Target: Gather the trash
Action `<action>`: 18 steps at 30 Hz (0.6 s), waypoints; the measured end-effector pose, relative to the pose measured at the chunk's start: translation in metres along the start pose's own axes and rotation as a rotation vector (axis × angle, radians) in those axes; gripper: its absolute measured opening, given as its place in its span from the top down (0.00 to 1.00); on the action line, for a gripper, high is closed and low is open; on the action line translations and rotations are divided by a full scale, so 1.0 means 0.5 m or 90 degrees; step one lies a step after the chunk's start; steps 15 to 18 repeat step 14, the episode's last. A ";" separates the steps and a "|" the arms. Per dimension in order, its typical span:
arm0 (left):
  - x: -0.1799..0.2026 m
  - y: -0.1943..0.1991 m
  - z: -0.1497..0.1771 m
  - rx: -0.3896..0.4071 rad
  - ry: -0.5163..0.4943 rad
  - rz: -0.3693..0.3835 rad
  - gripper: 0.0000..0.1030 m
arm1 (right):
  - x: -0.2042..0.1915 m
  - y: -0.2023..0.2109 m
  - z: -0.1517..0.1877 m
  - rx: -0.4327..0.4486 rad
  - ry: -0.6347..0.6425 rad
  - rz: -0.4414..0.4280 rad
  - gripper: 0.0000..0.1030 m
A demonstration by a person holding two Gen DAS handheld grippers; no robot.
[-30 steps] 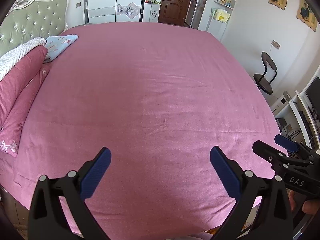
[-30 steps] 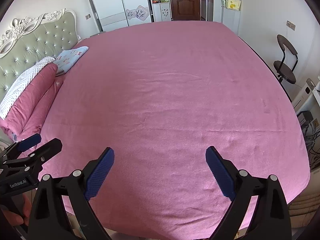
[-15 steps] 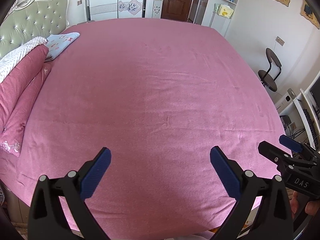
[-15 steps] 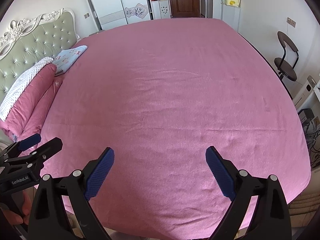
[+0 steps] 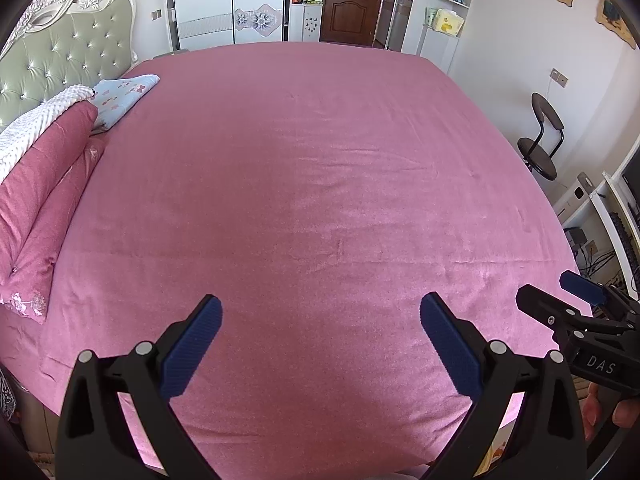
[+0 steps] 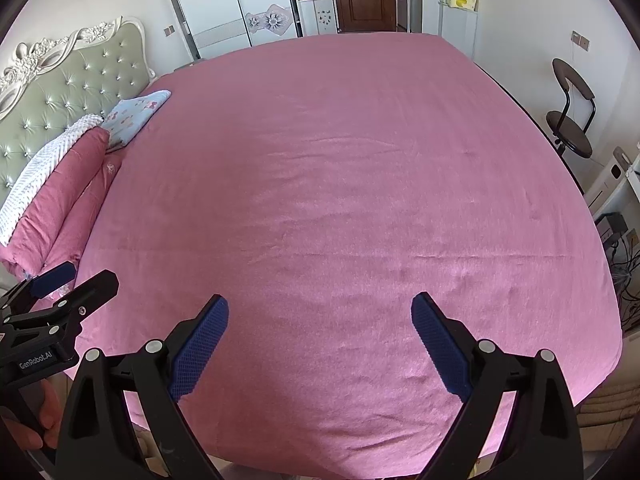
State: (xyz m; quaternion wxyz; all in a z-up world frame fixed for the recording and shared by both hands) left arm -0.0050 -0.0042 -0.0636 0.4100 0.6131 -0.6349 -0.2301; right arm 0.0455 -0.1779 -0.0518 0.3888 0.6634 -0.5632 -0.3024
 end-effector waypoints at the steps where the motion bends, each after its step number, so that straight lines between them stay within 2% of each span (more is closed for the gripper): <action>1: 0.000 0.000 -0.002 0.003 -0.001 -0.003 0.04 | 0.000 -0.001 0.001 -0.001 -0.001 -0.001 0.13; 18: -0.004 -0.003 -0.012 -0.002 0.008 0.006 0.04 | -0.001 -0.003 -0.004 -0.004 -0.006 -0.004 0.13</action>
Point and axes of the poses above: each gripper's, at about its wrist camera, not at the fingertips, and y roughly against the way its jaws point, x to its right, z to its underside, the point moved 6 cm from there along -y, roughly the way its jaws point, and after that the axes turned 11 degrees about z, right-handed, at the moved point
